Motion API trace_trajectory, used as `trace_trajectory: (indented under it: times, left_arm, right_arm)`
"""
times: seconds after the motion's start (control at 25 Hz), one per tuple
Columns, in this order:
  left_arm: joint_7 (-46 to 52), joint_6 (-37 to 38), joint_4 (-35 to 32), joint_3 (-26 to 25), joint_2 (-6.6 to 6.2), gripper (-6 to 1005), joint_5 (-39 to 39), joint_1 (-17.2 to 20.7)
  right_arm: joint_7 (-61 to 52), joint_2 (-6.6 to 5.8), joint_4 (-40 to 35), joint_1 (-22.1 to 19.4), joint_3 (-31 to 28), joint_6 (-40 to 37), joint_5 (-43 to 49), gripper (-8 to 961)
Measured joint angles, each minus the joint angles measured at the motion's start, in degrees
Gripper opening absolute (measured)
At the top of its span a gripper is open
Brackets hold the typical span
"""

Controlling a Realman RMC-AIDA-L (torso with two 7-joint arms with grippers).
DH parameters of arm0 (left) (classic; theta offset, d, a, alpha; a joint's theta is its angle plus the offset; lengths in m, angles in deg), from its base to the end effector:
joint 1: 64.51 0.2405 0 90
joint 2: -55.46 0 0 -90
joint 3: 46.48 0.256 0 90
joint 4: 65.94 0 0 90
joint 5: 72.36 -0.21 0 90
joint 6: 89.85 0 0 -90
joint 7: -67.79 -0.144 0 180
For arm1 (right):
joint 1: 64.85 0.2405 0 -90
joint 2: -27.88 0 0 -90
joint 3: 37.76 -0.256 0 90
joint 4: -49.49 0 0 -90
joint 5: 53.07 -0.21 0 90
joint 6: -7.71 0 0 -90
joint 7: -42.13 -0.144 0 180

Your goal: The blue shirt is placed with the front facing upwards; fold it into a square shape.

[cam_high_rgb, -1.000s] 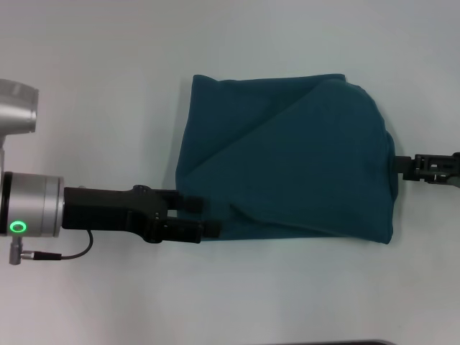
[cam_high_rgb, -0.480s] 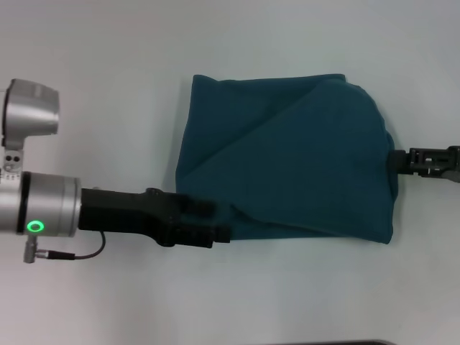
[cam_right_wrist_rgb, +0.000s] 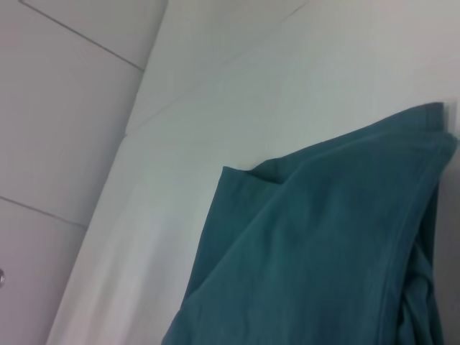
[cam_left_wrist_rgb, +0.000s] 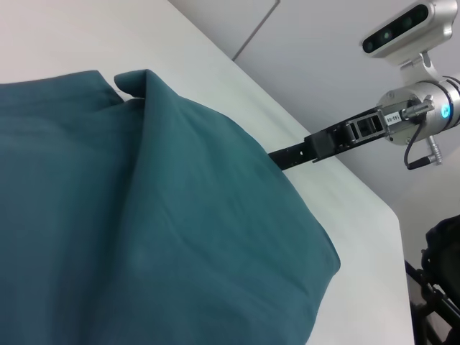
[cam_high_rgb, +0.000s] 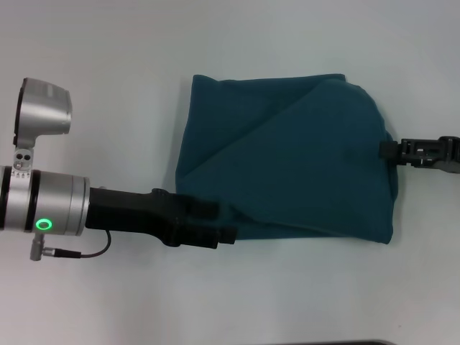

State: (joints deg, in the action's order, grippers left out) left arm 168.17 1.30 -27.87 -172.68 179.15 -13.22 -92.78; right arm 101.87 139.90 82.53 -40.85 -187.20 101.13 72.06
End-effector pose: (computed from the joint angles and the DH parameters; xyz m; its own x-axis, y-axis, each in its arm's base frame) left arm -0.2506 0.2814 -0.0660 0.6914 0.6781 0.2492 0.6480 -0.7346 0.2009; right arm 0.3399 0.2847 0.0412 0.1595 -0.8948 -0.4170 -0.9549 -0.2471 0.1649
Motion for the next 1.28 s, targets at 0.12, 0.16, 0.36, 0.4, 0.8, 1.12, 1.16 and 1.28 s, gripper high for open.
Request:
trace_trajectory:
  times: [0.12, 0.16, 0.36, 0.4, 0.8, 1.12, 1.16, 1.28]
  left_arm:
    - [-0.02, -0.25, -0.07, 0.00, -0.02, 768, -0.10, 0.01]
    - [-0.02, -0.36, -0.16, -0.01, -0.03, 768, -0.12, 0.03]
    - [-0.02, -0.77, -0.54, 0.07, -0.01, 768, -0.16, -0.05]
    - [-0.02, -0.79, -0.54, 0.23, 0.01, 768, -0.16, -0.06]
    - [-0.02, -0.67, -0.65, 0.68, 0.05, 768, -0.16, -0.11]
    - [-0.02, -0.43, -0.64, 0.69, 0.05, 767, -0.16, -0.23]
    - [-0.02, -0.37, -0.63, 0.69, 0.05, 768, -0.16, -0.26]
    - [0.06, -0.27, -0.59, 0.69, 0.05, 768, -0.16, -0.40]
  right_arm:
    - [-0.02, 0.02, 0.00, 0.13, -0.01, -0.54, -0.03, 693]
    - [0.01, 0.03, 0.00, 0.19, -0.04, -0.58, -0.07, 693]
    - [0.12, 0.03, 0.00, 0.93, -0.13, -0.74, -0.10, 691]
    - [0.14, 0.03, 0.00, 1.10, -0.14, -0.84, -0.10, 691]
    - [0.28, 0.65, -0.09, 2.31, 0.14, -2.92, 0.26, 693]
    - [0.28, 0.41, 1.74, 2.48, -0.97, -3.60, -0.05, 684]
    - [0.25, 0.40, 2.19, 2.51, -1.35, -3.66, -0.06, 684]
    - [-0.06, 0.42, 2.93, 2.94, -1.73, -4.20, -0.07, 684]
